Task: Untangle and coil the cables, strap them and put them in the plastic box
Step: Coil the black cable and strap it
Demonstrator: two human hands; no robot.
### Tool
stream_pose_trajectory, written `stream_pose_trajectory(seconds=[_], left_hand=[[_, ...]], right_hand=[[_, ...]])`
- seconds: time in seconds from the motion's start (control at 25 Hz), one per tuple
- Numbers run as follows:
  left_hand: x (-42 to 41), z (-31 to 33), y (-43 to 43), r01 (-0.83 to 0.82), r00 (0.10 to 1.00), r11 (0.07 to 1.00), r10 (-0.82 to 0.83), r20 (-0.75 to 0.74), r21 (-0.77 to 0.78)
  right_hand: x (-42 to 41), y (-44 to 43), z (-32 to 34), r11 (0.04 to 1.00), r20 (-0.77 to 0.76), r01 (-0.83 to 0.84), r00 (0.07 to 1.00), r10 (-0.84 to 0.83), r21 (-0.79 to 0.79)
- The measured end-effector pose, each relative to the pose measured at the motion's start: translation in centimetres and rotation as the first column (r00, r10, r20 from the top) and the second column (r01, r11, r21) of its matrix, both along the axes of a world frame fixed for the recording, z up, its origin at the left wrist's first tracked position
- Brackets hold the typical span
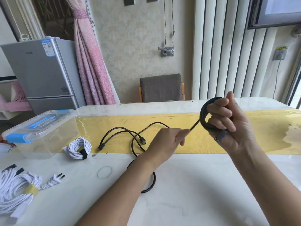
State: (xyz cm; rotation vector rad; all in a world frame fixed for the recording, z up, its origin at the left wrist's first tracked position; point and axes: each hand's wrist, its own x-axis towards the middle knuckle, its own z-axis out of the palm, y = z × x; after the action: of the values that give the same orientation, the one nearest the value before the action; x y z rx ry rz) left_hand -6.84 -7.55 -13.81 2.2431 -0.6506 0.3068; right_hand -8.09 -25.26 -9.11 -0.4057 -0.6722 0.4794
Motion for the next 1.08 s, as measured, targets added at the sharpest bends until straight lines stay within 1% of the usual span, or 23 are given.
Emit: stream_pose_trajectory(seconds=[0.04,0.08,0.12,0.16,0.2,0.28,0.36,0.4,0.44,0.48,0.52,0.6,0.64,0.68,0.72,0.8,0.92,1.0,1.04,1.08], left_hand=[[-0.4,0.1,-0.4,0.025,1.0,1.0,-0.025,0.013,0.016],[-0.9,0.2,-0.9,0.046,0.999,0.998,-0.047,0.023,0.034],[-1.4,0.3,-1.3,0.06,0.998,0.997,-0.061,0.024,0.057],[-1.8,0.5,-1.7,0.068,0.997,0.994,-0.07,0.019,0.09],[-2.1,0.5,-2.0,0.077,0.997,0.988,-0.079,0.012,0.133],[-2.6,0.7,-2.4,0.096,0.995,0.97,-0.098,0.002,0.222],[-2.8,0.4,-2.6,0.107,0.992,0.949,-0.122,0.034,0.298],[-2.9,0.4,-2.7,0.107,0.987,0.937,-0.14,0.078,0.332],[-3.1,0.3,-2.7,0.103,0.977,0.93,-0.161,0.14,0.352],[-3.2,0.5,-2.7,0.092,0.957,0.932,-0.179,0.227,0.351],[-3.3,0.8,-2.4,0.066,0.926,0.942,-0.18,0.331,0.328],[-2.9,1.8,-1.4,0.008,0.862,0.976,-0.118,0.493,0.219],[-2.6,2.3,-0.7,0.007,0.848,0.99,-0.08,0.524,0.14],[-2.4,2.7,0.0,0.019,0.847,0.998,-0.049,0.53,0.062],[-2.3,3.2,0.5,0.038,0.849,0.999,-0.03,0.527,-0.005],[-2.2,3.9,1.3,0.071,0.841,0.992,-0.002,0.541,-0.106],[-2.0,4.5,2.0,0.088,0.827,0.966,0.065,0.558,-0.244],[-1.7,4.7,2.7,0.05,0.832,0.941,0.146,0.535,-0.336],[-1.5,4.8,3.1,0.014,0.826,0.93,0.196,0.528,-0.367],[-1.3,4.8,3.4,-0.029,0.813,0.922,0.247,0.527,-0.387]], right_hand=[[-0.3,-0.3,0.3,0.955,-0.005,0.273,0.961,-0.275,-0.113],[-0.6,-0.5,0.5,0.815,0.06,0.529,0.845,-0.531,-0.235],[-0.8,-0.6,0.6,0.648,0.153,0.693,0.711,-0.687,-0.315],[-0.9,-0.7,0.7,0.514,0.249,0.781,0.609,-0.753,-0.355],[-1.0,-0.8,0.6,0.405,0.341,0.83,0.535,-0.773,-0.385],[-0.9,-0.9,0.4,0.207,0.493,0.89,0.405,-0.77,-0.407],[-0.7,-1.2,0.1,0.005,0.645,0.928,0.264,-0.717,-0.374],[-0.7,-1.3,-0.1,-0.113,0.74,0.931,0.197,-0.644,-0.346],[-0.5,-1.4,-0.2,-0.217,0.823,0.924,0.151,-0.548,-0.314],[-0.5,-1.5,-0.3,-0.292,0.882,0.914,0.128,-0.453,-0.283],[-0.2,-1.6,-0.5,-0.342,0.92,0.902,0.131,-0.368,-0.265],[0.1,-1.5,-0.9,-0.408,0.953,0.87,0.192,-0.235,-0.276],[0.1,-1.3,-1.0,-0.417,0.95,0.856,0.244,-0.196,-0.306],[-0.2,-0.9,-1.0,-0.394,0.935,0.849,0.302,-0.184,-0.352],[-0.4,-0.5,-1.0,-0.339,0.911,0.846,0.365,-0.192,-0.41],[-1.0,0.8,-0.9,-0.197,0.852,0.833,0.478,-0.214,-0.516],[-1.8,2.9,-1.0,0.021,0.739,0.767,0.625,-0.25,-0.641],[-2.2,3.9,-1.3,0.177,0.65,0.701,0.709,-0.273,-0.691],[-2.4,4.1,-1.4,0.255,0.612,0.661,0.75,-0.251,-0.705],[-2.5,4.4,-1.5,0.329,0.587,0.613,0.788,-0.188,-0.718]])
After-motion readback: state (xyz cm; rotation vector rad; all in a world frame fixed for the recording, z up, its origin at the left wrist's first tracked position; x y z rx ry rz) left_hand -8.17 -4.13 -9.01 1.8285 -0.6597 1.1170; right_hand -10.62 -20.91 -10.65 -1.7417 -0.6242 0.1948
